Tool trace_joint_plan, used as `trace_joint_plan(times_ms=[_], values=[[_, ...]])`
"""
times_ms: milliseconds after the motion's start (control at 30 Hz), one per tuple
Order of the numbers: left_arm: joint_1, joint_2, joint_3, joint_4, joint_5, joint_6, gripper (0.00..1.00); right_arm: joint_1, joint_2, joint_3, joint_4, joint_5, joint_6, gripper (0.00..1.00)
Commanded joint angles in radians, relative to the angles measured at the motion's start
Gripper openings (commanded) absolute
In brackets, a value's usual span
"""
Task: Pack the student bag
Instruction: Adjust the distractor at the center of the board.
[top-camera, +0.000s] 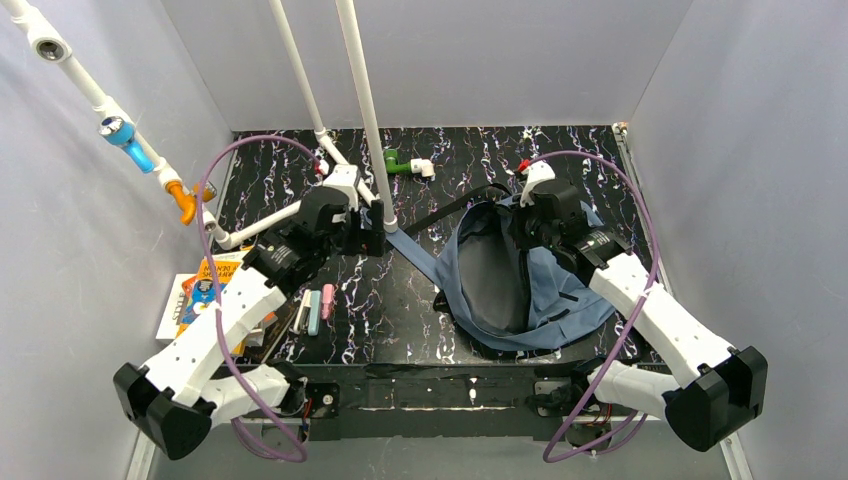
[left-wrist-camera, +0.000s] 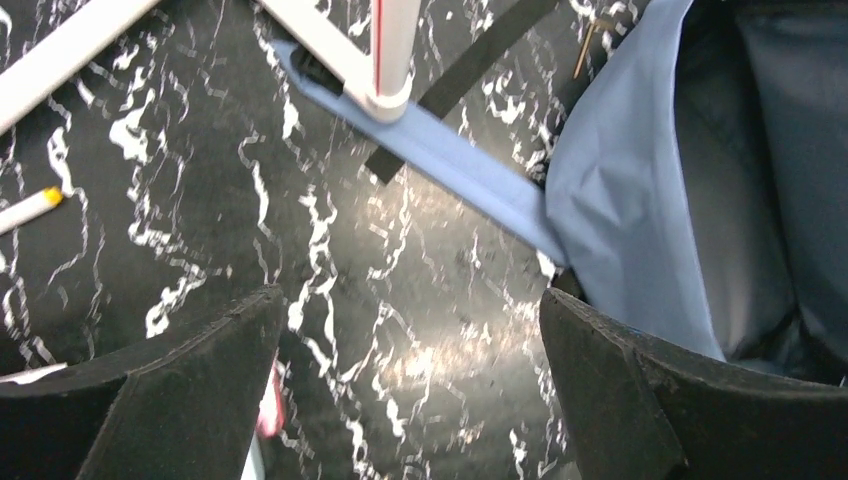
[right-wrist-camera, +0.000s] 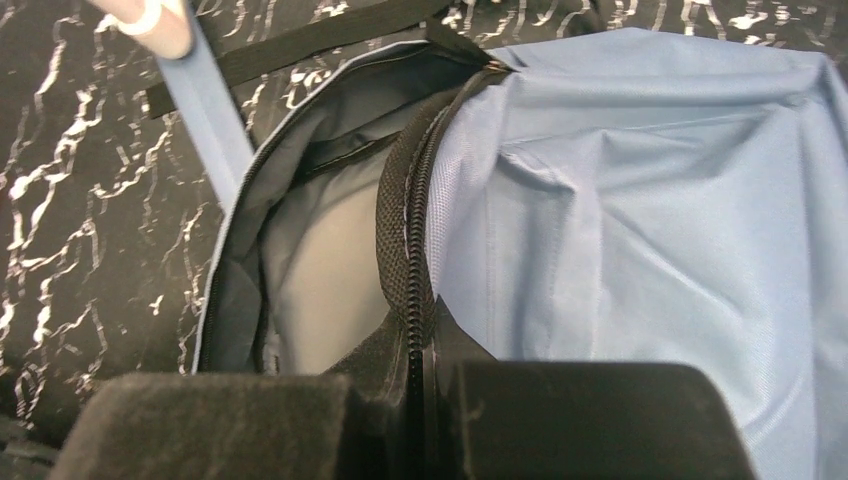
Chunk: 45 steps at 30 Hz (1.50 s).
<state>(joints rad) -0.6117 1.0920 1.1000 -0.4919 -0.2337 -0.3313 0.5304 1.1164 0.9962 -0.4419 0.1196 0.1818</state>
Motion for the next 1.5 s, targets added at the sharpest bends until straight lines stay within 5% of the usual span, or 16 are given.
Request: trace_joint_plan(times_ms=[0, 167, 400, 633, 900, 1133, 1333, 1467], values=[[0.006, -0.078, 0.018, -0.223, -0.029, 0.018, 0.99, -0.003, -0.009, 0.012, 0.017, 0.172, -0.027, 0.01], [0.013, -0.107, 0.022, -0.320, -0.082, 0.023, 0.99, -0.003, 0.078, 0.083, -0.065, 0.391, -0.136, 0.01], [0.019, -0.138, 0.024, -0.339, -0.082, -0.049, 0.99, 0.001, 0.149, 0.155, -0.101, 0.476, -0.279, 0.08], [0.020, -0.165, 0.056, -0.353, -0.091, -0.059, 0.99, 0.069, 0.115, 0.160, -0.073, 0.193, -0.141, 0.67], [0.020, -0.269, 0.157, -0.356, -0.079, -0.067, 0.99, 0.245, 0.025, 0.226, -0.067, 0.267, 0.181, 0.98], [0.020, -0.347, 0.214, -0.359, -0.099, -0.042, 0.99, 0.426, 0.049, 0.127, 0.240, 0.159, 0.458, 0.98], [0.023, -0.242, 0.177, -0.491, -0.369, 0.018, 0.99, 0.587, 0.198, 0.072, 0.514, 0.149, 0.506, 0.98], [0.061, -0.172, 0.137, -0.510, -0.449, 0.066, 0.99, 0.653, 0.322, 0.108, 0.527, 0.121, 0.505, 0.98]])
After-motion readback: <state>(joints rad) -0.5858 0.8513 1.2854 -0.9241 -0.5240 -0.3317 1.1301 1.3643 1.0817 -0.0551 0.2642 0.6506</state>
